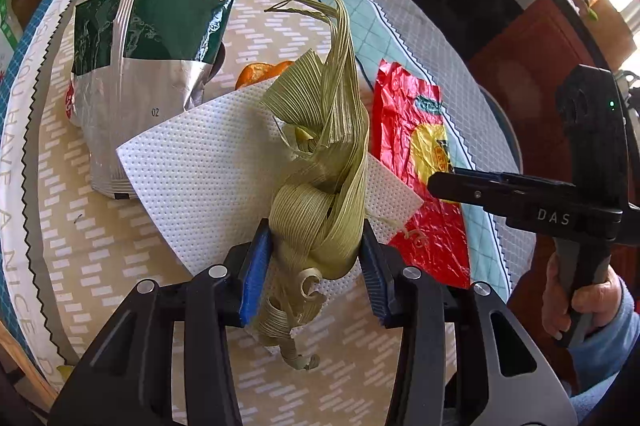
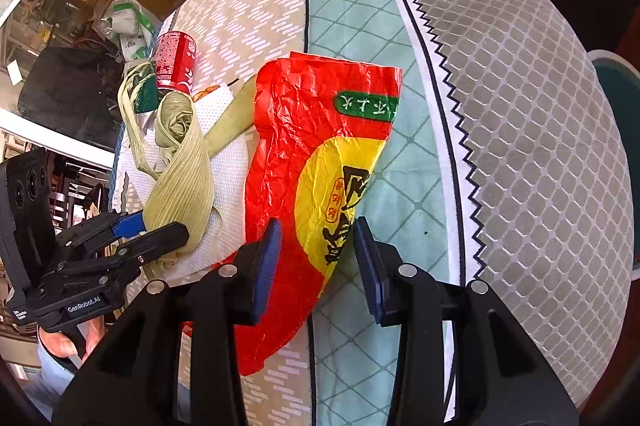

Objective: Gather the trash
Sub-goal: 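Lift the corn husk with the left tool while the right tool grasps the red-yellow bag, then carry the corn husk and red-yellow bag over the trash bin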

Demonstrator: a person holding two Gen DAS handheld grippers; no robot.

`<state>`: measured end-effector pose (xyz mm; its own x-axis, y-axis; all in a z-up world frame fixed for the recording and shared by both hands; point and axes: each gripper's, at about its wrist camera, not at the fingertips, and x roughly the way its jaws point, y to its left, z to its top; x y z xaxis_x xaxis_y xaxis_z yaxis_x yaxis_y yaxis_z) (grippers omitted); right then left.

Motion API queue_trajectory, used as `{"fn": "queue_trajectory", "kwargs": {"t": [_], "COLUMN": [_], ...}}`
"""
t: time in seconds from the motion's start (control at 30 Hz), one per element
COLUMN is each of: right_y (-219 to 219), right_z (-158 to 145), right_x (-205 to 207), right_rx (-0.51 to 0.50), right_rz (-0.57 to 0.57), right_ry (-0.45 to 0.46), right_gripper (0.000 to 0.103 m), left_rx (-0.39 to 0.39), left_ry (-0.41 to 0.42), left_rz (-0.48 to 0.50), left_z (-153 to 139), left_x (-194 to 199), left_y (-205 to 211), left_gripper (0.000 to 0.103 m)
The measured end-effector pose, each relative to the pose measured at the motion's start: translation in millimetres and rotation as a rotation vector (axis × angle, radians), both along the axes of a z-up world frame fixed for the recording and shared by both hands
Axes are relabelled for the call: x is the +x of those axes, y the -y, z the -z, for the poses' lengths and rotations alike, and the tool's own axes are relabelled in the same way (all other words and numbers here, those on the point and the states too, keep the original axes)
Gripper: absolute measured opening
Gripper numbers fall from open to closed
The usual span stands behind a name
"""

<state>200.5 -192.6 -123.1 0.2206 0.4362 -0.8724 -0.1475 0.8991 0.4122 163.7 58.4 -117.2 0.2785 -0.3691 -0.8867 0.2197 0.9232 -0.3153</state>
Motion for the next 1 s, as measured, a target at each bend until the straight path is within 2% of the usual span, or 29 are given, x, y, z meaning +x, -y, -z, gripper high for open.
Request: {"fn": "queue_trajectory", "kwargs": {"t": [0.07,0.13,0.23,0.37,0.63,1.0], "right_y": [-5.4,-14.7,-28.1,-17.3,48.6,155.5], "right_z": [-0.2,2.7,2.6,-24.8,-66.5,-109.7], "right_x": [2.1,4.5,3.3,3.3,0.8,-16.8], "right_rx": [0.020,0.043,0.026,-0.013,-0.062,-0.091], "right_rz": [0.002,-0.020,-0.053,-0.044,0.076,0.257], "right_ry": [0.009,0.000,-0.004,0.079,0.170,0.268], "right_gripper": [0.034,0.013,0.006,0.004,0.004,0.004], "left_rx": [-0.006,-0.008,0.012,0.003,-0.040,-0.046], "left_ry": [0.002,0.000,0.002,0.046,0.168,0.204], "left_rz": [-0.001,-0.004,-0.013,-0.006,-0.016,0.087], "left_z": [0.8,0.8,-3.6,-27.0,-86.0,-113.6], "left_x": [-1.5,-3.0,-5.3,-11.1,-15.4,2.1], "left_y": [-0.7,-1.7,0.2,6.0,18.8,95.0], "left_gripper": [0.044,0.044,0.043,0.043,0.043,0.044]}}
